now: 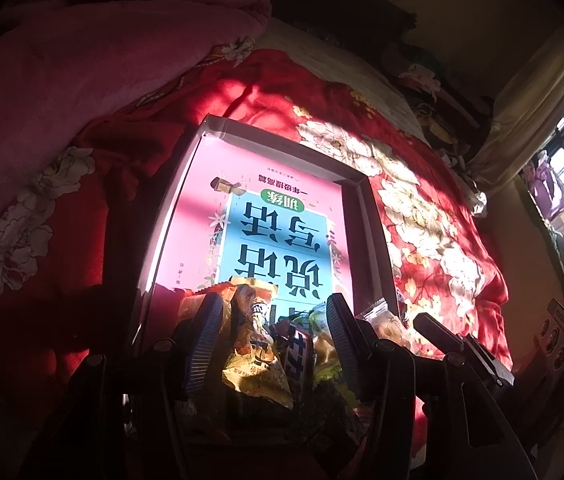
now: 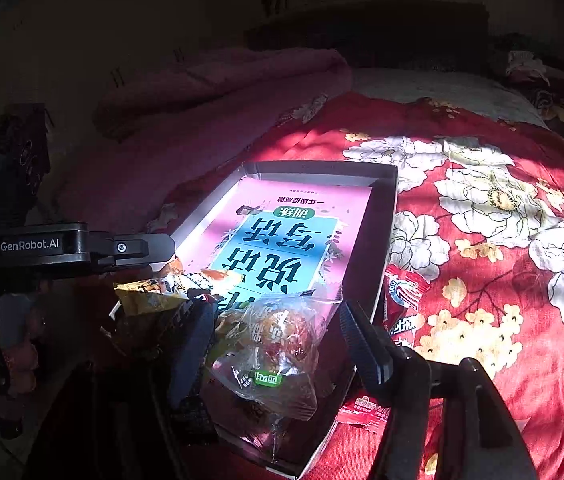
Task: Organize snacks
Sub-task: 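Lower both bags into the tray and open both grippers, then move both grippers from the tray to the snacks left on the quilt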
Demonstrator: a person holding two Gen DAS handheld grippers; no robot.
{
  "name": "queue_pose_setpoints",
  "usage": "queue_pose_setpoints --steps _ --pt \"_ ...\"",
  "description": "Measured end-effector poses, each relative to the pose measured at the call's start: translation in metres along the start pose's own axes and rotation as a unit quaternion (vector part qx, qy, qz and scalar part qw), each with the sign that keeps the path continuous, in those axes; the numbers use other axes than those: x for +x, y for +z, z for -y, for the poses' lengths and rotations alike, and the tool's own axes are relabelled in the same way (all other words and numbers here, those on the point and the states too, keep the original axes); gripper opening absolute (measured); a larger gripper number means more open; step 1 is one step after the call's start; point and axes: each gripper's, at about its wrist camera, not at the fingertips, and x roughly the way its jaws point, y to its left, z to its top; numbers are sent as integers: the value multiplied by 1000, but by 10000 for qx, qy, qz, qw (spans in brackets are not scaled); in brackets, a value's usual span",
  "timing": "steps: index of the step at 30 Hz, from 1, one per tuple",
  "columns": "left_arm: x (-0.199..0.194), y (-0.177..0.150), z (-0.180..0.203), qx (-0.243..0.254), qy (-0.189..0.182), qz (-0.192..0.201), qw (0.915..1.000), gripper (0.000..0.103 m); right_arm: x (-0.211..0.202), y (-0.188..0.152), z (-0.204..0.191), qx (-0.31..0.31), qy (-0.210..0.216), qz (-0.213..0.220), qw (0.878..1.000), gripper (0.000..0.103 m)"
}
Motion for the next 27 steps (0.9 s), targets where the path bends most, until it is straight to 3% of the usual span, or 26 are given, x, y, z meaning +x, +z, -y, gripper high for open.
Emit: queue_pose_setpoints --steps 10,27 --pt "-7 2 11 147 118 86 9998 66 -23 2 4 -73 -122 280 9995 66" --pt "-14 -6 61 677 -36 45 9977 68 -67 -14 45 355 -457 431 9974 66"
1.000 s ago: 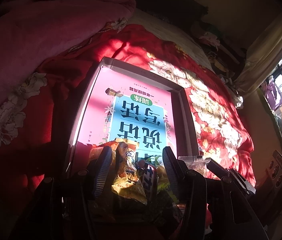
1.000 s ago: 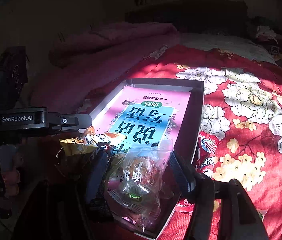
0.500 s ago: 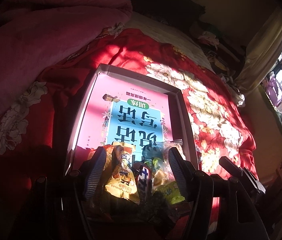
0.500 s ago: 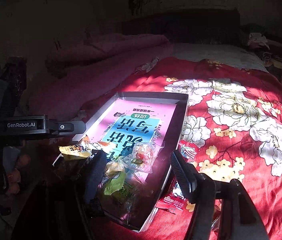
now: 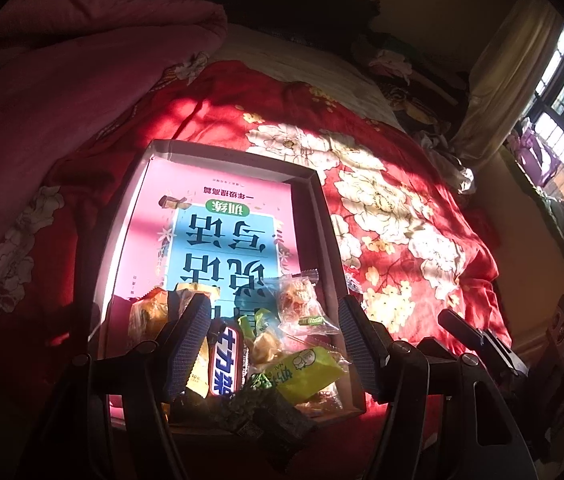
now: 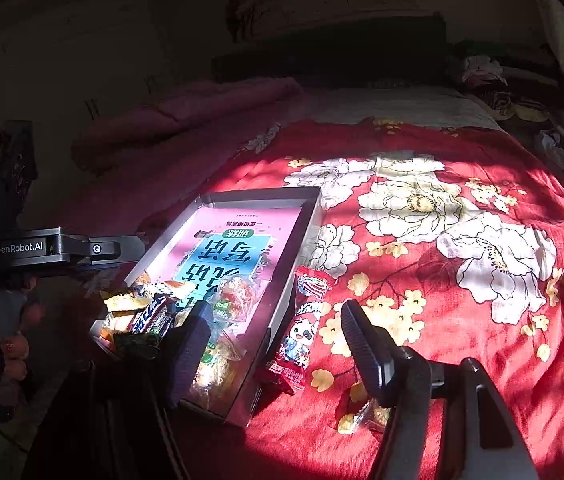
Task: Organize snacks
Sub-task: 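Move both grippers from the tray to the snacks left on the quilt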
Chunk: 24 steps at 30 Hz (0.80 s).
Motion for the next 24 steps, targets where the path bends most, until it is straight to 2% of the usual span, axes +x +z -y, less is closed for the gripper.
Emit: queue_pose_setpoints --steps 24 --pt "25 -22 81 787 -303 -479 9953 68 -25 -37 60 544 -450 -389 9967 66"
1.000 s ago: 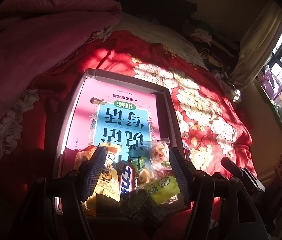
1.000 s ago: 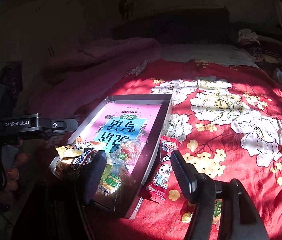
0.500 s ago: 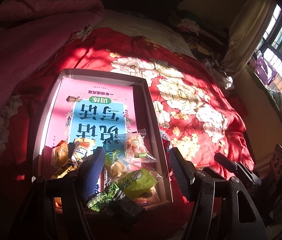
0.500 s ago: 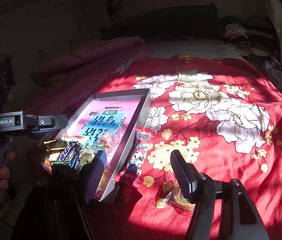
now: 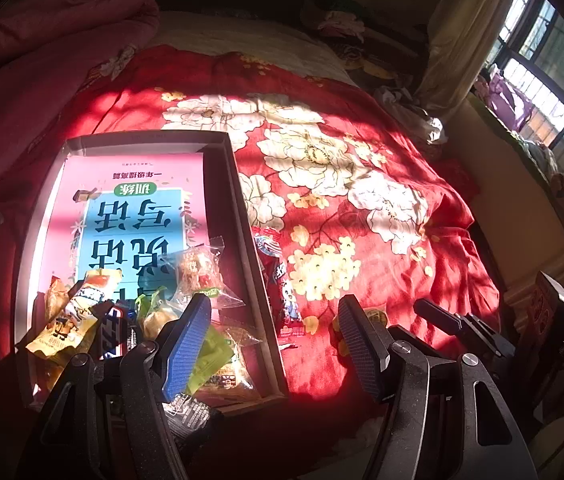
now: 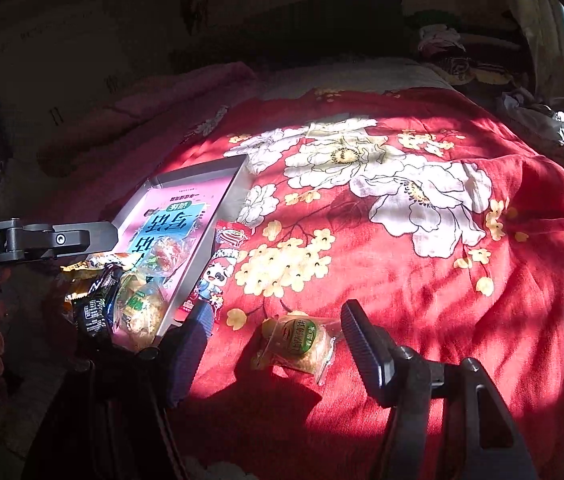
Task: Organize snacks
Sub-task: 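Move both grippers from the tray to the snacks left on the quilt, then grasp the red-white panda-print snack with the left gripper while the right grasps the round cookie packet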
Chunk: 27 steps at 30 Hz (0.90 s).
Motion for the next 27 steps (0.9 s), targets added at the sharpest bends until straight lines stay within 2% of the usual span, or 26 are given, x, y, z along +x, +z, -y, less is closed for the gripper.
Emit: queue_pose_setpoints --steps 6,15,18,20,26,27 --pt "19 -2 19 151 -70 -207 9996 68 12 -10 12 90 -62 -211 9997 66" --pt "55 2 41 404 91 -553 9976 68 37 -20 6 -91 -96 -431 9990 66" --pt "64 6 45 450 94 -690 9966 59 37 -20 6 -86 -63 -413 9991 66" --pt "72 8 49 573 190 -815 9948 55 37 -20 6 -84 -51 -411 9991 66" --pt "100 13 47 660 726 -1366 9858 53 39 -20 8 -48 -6 -415 9991 66" --pt "105 14 46 663 742 -1468 9841 48 39 -20 8 -41 3 -410 9992 66"
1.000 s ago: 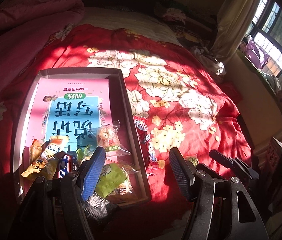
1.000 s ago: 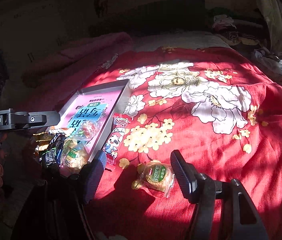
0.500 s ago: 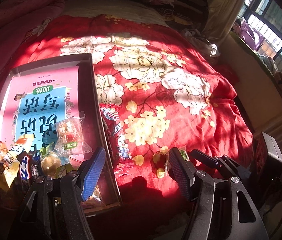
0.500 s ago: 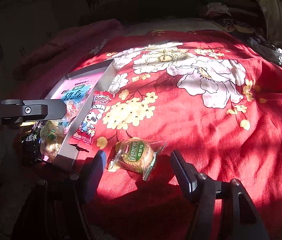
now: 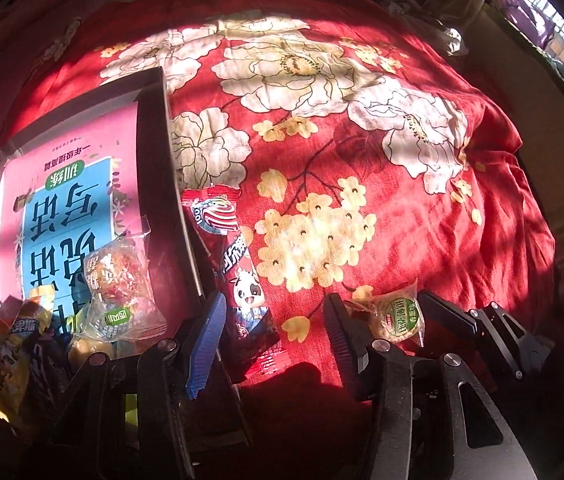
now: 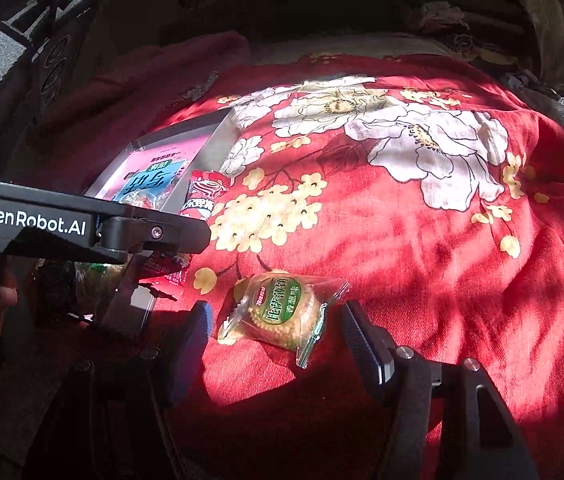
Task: Organize snacks
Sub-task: 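Grasp the red-white panda-print snack with the left gripper while the right grasps the round cookie packet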
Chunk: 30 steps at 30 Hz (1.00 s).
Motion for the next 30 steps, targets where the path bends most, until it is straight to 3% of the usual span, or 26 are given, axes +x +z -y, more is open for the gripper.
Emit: queue_pose_setpoints --steps 3,14,17,21,30 --pt "10 6 -2 37 126 -139 9998 38 0 0 0 1 1 -3 10000 66" --pt "36 26 -8 -55 8 -424 9991 25 20 4 -8 -341 -264 -135 9990 66" --pt "40 25 -5 -76 -42 -407 9991 24 26 3 -12 -660 -581 -210 9959 56" --pt "42 26 -2 -91 -28 -295 9995 22 23 3 -5 -798 -679 -190 9943 41" --pt "35 14 3 -143 -147 106 9997 19 9 5 16 -531 -507 32 9973 38"
